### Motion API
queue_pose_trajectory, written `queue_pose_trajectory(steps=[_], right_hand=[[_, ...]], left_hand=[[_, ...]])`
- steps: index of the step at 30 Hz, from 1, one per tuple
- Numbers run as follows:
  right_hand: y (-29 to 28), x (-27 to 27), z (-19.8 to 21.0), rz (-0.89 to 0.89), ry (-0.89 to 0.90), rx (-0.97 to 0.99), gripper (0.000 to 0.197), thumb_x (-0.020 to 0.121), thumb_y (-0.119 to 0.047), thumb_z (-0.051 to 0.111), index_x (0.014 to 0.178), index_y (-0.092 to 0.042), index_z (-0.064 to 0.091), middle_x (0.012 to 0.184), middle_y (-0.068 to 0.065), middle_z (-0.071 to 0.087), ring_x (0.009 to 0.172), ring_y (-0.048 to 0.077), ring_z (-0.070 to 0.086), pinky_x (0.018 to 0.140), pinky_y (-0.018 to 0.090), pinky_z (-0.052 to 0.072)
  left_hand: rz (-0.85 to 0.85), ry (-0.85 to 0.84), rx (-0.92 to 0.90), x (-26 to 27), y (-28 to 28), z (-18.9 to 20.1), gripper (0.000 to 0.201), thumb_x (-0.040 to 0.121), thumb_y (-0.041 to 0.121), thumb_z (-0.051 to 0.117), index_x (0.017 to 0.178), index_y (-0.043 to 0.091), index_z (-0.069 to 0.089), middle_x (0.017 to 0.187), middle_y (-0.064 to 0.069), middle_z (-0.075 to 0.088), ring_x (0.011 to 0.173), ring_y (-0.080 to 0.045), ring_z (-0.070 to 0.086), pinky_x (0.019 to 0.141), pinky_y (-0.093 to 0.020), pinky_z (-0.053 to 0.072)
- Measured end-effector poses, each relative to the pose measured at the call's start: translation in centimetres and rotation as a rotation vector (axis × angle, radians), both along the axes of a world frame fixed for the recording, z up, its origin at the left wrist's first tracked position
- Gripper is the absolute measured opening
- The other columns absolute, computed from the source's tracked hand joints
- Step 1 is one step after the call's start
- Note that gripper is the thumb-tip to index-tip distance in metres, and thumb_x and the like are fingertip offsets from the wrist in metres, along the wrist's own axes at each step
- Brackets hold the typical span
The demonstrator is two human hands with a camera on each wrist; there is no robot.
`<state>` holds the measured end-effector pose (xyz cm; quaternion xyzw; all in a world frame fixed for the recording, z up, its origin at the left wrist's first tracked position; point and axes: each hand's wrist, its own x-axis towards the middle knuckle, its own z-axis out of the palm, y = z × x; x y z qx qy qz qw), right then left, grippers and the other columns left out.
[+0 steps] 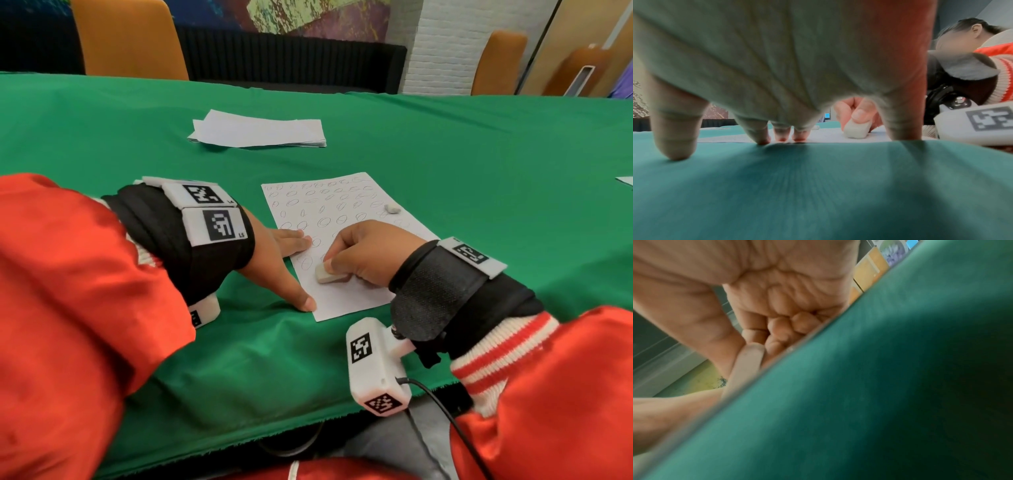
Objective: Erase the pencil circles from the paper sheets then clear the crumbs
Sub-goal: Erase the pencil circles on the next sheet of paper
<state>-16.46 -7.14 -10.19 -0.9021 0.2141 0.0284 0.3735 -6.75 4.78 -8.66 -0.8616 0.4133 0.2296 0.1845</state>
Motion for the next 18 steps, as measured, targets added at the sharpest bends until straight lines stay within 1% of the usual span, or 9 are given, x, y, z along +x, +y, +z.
queue_pose_trajectory(steps=[2, 4, 5, 9, 11, 14, 16, 18], right_hand=[[-0.09, -0.06, 0.04, 0.050, 0.027, 0.030, 0.007, 0.081, -0.017, 0.067, 0.074, -0.019, 0.065, 0.065, -0.006, 0.058, 0.052, 0.009, 0.043, 0.051, 0.022, 0.035], [-0.11, -0.18, 0.17, 0.118, 0.089, 0.094, 0.009, 0.081, -0.015, 0.067, 0.073, -0.020, 0.066, 0.061, -0.007, 0.059, 0.049, 0.010, 0.041, 0.050, 0.022, 0.035], [-0.12, -0.19, 0.14, 0.124, 0.100, 0.102, 0.009, 0.080, -0.015, 0.067, 0.073, -0.020, 0.067, 0.060, -0.007, 0.059, 0.049, 0.011, 0.040, 0.050, 0.022, 0.035], [-0.12, 0.17, -0.07, 0.016, 0.021, 0.017, 0.006, 0.081, -0.017, 0.067, 0.076, -0.018, 0.065, 0.065, -0.005, 0.057, 0.052, 0.008, 0.042, 0.051, 0.021, 0.034], [-0.13, 0.14, 0.07, 0.050, 0.024, 0.017, 0.005, 0.080, -0.016, 0.067, 0.075, -0.018, 0.065, 0.064, -0.005, 0.058, 0.052, 0.009, 0.043, 0.050, 0.022, 0.035], [-0.32, -0.12, 0.33, 0.123, 0.092, 0.071, 0.007, 0.079, -0.014, 0.067, 0.074, -0.019, 0.067, 0.057, -0.006, 0.059, 0.048, 0.011, 0.042, 0.049, 0.021, 0.035], [-0.44, -0.11, 0.16, 0.094, 0.091, 0.066, 0.005, 0.080, -0.015, 0.068, 0.076, -0.018, 0.067, 0.056, -0.007, 0.057, 0.047, 0.010, 0.041, 0.048, 0.021, 0.035], [-0.49, 0.03, -0.07, 0.033, 0.043, 0.056, 0.003, 0.080, -0.017, 0.069, 0.078, -0.016, 0.068, 0.060, -0.006, 0.058, 0.048, 0.010, 0.042, 0.048, 0.021, 0.036]], left_hand=[[0.000, 0.003, -0.006, -0.02, -0.03, 0.01, 0.106, 0.074, 0.074, 0.050, 0.150, 0.031, -0.010, 0.156, 0.018, -0.014, 0.145, -0.006, -0.001, 0.117, -0.032, 0.001], [0.005, 0.005, -0.010, 0.03, -0.03, -0.02, 0.107, 0.074, 0.074, 0.051, 0.150, 0.031, -0.010, 0.156, 0.017, -0.014, 0.145, -0.006, -0.001, 0.117, -0.032, 0.001], [0.006, 0.007, -0.011, 0.05, -0.04, -0.03, 0.107, 0.074, 0.074, 0.051, 0.150, 0.031, -0.010, 0.156, 0.017, -0.014, 0.145, -0.006, -0.002, 0.117, -0.032, 0.001], [0.000, 0.008, -0.020, 0.08, -0.04, -0.10, 0.106, 0.074, 0.073, 0.051, 0.150, 0.031, -0.009, 0.157, 0.017, -0.013, 0.145, -0.006, -0.002, 0.117, -0.033, 0.000], [0.000, 0.013, -0.024, 0.12, 0.01, -0.14, 0.106, 0.074, 0.073, 0.052, 0.150, 0.030, -0.009, 0.157, 0.017, -0.013, 0.145, -0.006, -0.002, 0.117, -0.032, 0.000], [0.003, 0.014, -0.027, 0.15, 0.02, -0.15, 0.107, 0.074, 0.073, 0.052, 0.151, 0.030, -0.009, 0.157, 0.017, -0.013, 0.145, -0.006, -0.002, 0.116, -0.032, 0.000], [-0.002, 0.010, -0.025, 0.12, 0.02, -0.12, 0.106, 0.075, 0.073, 0.052, 0.151, 0.031, -0.008, 0.157, 0.017, -0.013, 0.145, -0.005, -0.002, 0.116, -0.031, 0.000], [-0.006, 0.006, -0.026, 0.02, 0.00, -0.07, 0.105, 0.075, 0.073, 0.051, 0.151, 0.030, -0.008, 0.157, 0.017, -0.013, 0.145, -0.005, -0.002, 0.117, -0.032, 0.000]])
